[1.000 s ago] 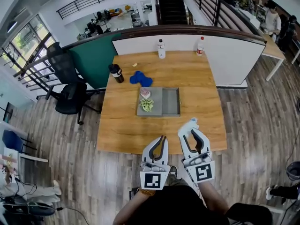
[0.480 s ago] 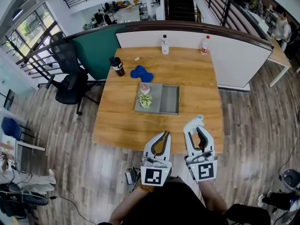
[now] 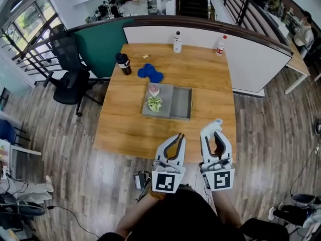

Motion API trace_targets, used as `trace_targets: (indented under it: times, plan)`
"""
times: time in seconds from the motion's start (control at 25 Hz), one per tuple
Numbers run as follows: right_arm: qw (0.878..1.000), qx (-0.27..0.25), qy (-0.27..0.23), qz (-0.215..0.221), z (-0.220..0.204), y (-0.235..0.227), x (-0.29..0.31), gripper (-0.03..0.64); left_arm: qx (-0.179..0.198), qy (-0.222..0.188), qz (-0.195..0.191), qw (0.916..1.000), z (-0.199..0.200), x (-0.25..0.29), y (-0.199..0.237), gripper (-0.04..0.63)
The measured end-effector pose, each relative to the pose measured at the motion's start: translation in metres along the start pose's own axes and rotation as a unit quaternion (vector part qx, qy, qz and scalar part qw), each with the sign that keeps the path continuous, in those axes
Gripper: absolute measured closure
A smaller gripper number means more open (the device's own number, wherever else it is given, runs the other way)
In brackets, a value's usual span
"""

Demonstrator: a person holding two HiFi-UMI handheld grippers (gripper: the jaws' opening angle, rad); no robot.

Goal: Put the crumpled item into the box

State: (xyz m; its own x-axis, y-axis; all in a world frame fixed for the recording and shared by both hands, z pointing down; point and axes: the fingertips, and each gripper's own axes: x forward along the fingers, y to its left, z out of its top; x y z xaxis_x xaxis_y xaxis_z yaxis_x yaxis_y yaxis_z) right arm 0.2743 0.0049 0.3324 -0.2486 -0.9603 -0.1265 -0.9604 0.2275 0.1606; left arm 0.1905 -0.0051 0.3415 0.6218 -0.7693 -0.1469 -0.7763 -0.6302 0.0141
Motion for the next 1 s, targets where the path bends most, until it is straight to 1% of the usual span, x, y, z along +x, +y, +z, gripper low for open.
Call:
trace_targets:
  times: [0.12,0.2,0.28,0.44,0.6,0.8,1.0]
  plan:
    - [1.0,-0.013,0.0,-0.002,0.005,0.0,0.008,0.474,-0.009,-0.017,-0.005,0.9998,0.008,0.016,0.013,0.557]
    - [1.0,-0.026,0.005,0.0,0.006,-0.003,0.015,0.474,0.0,-0.04,-0.017,0.9991,0.018,0.027,0.017,0.557]
    - [0.999,-0.035,0.005,-0.003,0.008,-0.006,0.022,0.474,0.005,-0.053,-0.022,0.9983,0.024,0.033,0.022,0.557]
    - [0.999,-0.044,-0.005,-0.016,0.015,-0.008,0.039,0.474,0.0,-0.055,-0.034,0.9979,0.027,0.04,0.032,0.557]
    - [0.998,-0.051,-0.011,-0.021,0.02,-0.005,0.057,0.474,0.0,-0.068,-0.046,0.9966,0.031,0.046,0.041,0.557]
    - [0.997,-0.064,-0.015,-0.027,0.023,-0.002,0.073,0.474,-0.02,-0.074,-0.04,0.9963,0.03,0.05,0.064,0.557]
    - [0.996,-0.075,-0.016,-0.035,0.024,0.0,0.085,0.474,-0.02,-0.076,-0.044,0.9959,0.028,0.057,0.082,0.557]
